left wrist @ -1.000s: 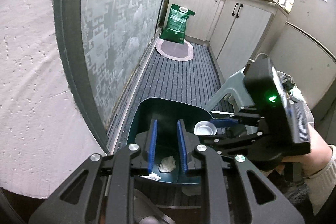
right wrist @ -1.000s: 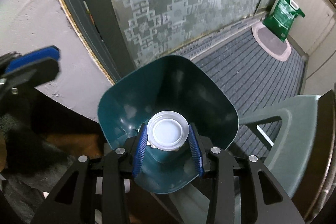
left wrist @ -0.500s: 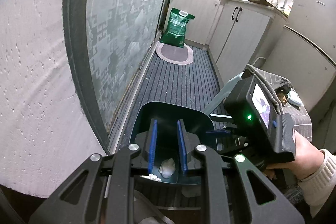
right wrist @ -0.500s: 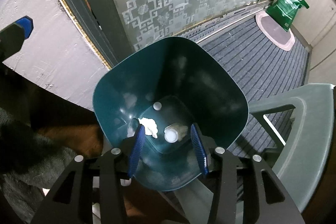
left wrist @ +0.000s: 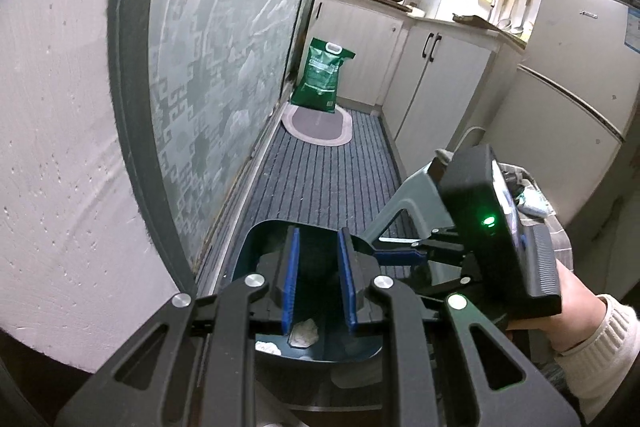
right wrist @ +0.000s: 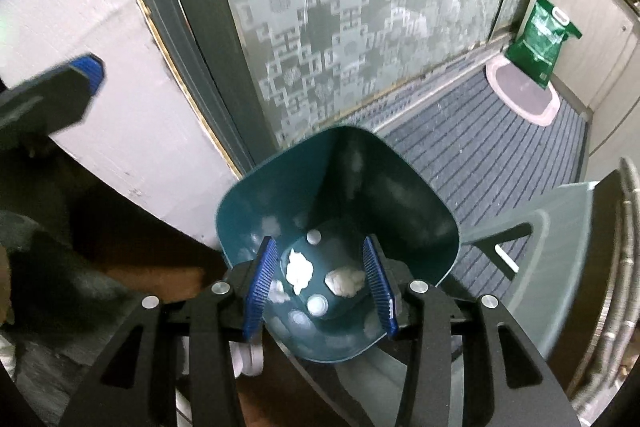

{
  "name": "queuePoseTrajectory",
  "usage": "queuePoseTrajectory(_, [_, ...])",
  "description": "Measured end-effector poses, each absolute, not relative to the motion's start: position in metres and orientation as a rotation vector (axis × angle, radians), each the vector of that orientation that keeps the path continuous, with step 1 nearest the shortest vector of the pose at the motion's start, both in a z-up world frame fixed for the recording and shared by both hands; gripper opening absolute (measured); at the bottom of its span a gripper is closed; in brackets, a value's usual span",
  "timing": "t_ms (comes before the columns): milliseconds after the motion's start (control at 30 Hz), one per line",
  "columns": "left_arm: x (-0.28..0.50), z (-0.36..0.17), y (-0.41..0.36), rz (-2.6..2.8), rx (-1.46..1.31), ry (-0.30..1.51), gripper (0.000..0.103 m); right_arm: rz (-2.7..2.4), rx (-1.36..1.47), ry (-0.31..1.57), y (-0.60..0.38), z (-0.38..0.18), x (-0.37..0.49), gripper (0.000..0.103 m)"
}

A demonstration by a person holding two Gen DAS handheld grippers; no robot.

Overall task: Collect trash
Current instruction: 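Carry the cup and lid to the teal bin and release them inside, then move both tools back toward the table with the brown scraps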

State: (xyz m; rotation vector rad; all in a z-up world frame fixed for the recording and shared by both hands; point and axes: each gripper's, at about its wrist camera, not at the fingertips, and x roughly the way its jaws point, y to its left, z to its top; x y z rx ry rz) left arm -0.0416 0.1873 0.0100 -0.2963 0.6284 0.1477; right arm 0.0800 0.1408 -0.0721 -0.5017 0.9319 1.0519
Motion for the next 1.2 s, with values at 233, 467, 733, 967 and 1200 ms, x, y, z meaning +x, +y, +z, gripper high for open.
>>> queuePoseTrajectory(233, [-0.028,0.016,0.166,0.126,-0.274,0.624,0.024,1.035,-0.422,0.839,0.105,-0.034,0.086,0.046])
queuePoseTrajectory(467, [-0.010,0.020,0.138,0.084,-0.243,0.622,0.029,0.986,-0.372,0.790,0.054,-0.012,0.094,0.046])
queuePoseTrajectory(733, [0.012,0.021,0.091,0.011,-0.177,0.638,0.034,0.914,-0.347,0.777,0.004,-0.006,0.107,0.046])
queuePoseTrajectory(967, [0.032,0.019,0.055,-0.055,-0.094,0.671,0.036,0.841,-0.313,0.769,-0.048,-0.002,0.124,0.049])
queuePoseTrajectory(1200, [0.059,0.014,0.035,-0.102,-0.007,0.731,0.036,0.766,-0.287,0.783,-0.094,-0.008,0.138,0.049])
